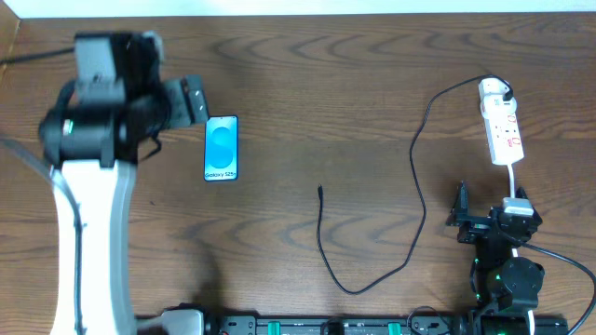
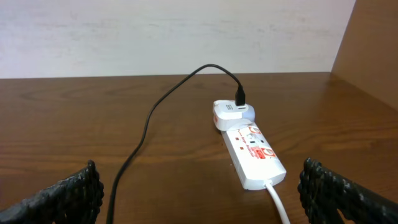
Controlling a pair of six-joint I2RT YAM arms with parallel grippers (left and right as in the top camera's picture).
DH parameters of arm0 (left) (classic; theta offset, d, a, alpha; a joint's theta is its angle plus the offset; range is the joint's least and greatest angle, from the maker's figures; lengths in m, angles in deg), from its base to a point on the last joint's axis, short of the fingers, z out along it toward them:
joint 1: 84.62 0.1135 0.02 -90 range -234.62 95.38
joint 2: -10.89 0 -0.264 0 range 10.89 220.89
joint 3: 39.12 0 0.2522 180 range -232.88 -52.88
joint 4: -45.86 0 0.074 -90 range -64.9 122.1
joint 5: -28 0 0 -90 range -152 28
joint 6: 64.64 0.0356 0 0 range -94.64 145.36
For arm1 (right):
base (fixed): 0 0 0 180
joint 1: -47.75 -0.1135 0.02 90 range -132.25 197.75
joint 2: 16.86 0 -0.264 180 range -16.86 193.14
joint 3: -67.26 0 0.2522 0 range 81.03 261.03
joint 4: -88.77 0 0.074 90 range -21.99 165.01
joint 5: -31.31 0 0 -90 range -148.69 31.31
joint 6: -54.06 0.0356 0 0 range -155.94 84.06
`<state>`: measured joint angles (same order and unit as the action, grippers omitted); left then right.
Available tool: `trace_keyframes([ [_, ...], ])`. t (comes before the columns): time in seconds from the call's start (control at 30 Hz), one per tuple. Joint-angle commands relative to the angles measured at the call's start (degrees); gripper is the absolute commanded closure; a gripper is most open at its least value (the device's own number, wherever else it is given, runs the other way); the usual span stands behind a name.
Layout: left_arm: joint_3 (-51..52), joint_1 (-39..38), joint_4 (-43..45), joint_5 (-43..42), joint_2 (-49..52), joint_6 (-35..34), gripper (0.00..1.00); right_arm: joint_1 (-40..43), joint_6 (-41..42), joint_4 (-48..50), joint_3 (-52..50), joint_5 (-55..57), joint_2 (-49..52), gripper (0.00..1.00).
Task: Plug charger to phone and switch on socket
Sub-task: 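Move the left gripper over the blue Galaxy phone and lower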
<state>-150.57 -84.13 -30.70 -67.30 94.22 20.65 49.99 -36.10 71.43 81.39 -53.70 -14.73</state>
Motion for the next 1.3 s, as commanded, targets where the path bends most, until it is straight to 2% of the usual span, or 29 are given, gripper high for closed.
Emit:
trace_keyframes([
  [0.0,-4.7,-1.0,-2.1,-0.2,5.7,-0.5,0.02,0.2,1.0,-0.1,0.0,0.7,-0.2,0.01],
  [0.3,-5.4,-1.2,-4.7,-0.2,16.8,-0.3,0.01,0.2,1.0,-0.1,0.0,0.7,-0.2,0.01],
  [0.67,-5.3,-1.2,-3.8,-0.3,21.3,-0.3,0.02,0.2,1.0,-0.1,0.0,0.7,-0.2,0.01],
  [0.7,-5.2,-1.2,-3.8,-0.2,21.3,-0.3,0.06,0.2,1.0,-0.1,0.0,0.7,-0.2,0.01],
  [0.73,-5.2,-1.2,-3.9,-0.2,21.3,-0.3,0.39,0.2,1.0,-0.1,0.0,0.7,-0.2,0.01],
  [0.77,-5.2,-1.2,-3.9,-0.2,21.3,-0.3,0.61,0.2,1.0,-0.1,0.0,0.7,-0.2,0.01],
  [0.8,-5.1,-1.2,-3.8,-0.2,21.3,-0.3,0.65,0.2,1.0,-0.1,0.0,0.7,-0.2,0.01],
  [0.83,-5.1,-1.2,-3.8,-0.2,21.3,-0.3,0.53,0.2,1.0,-0.1,0.0,0.7,-0.2,0.01],
  [0.87,-5.1,-1.2,-3.8,-0.3,21.3,-0.3,0.19,0.2,1.0,-0.1,0.0,0.7,-0.2,0.01],
  [0.9,-5.0,-1.2,-4.0,-0.2,21.3,-0.3,0.02,0.2,1.0,-0.1,0.0,0.7,-0.2,0.01],
  [1.07,-4.2,-1.2,-4.5,-0.2,22.1,-0.3,0.02,0.2,1.0,-0.1,0.0,0.7,-0.2,0.01],
  [1.27,-4.2,-1.2,-7.0,-0.2,27.6,-0.2,0.02,0.2,1.0,-0.1,0.0,0.7,-0.2,0.01],
])
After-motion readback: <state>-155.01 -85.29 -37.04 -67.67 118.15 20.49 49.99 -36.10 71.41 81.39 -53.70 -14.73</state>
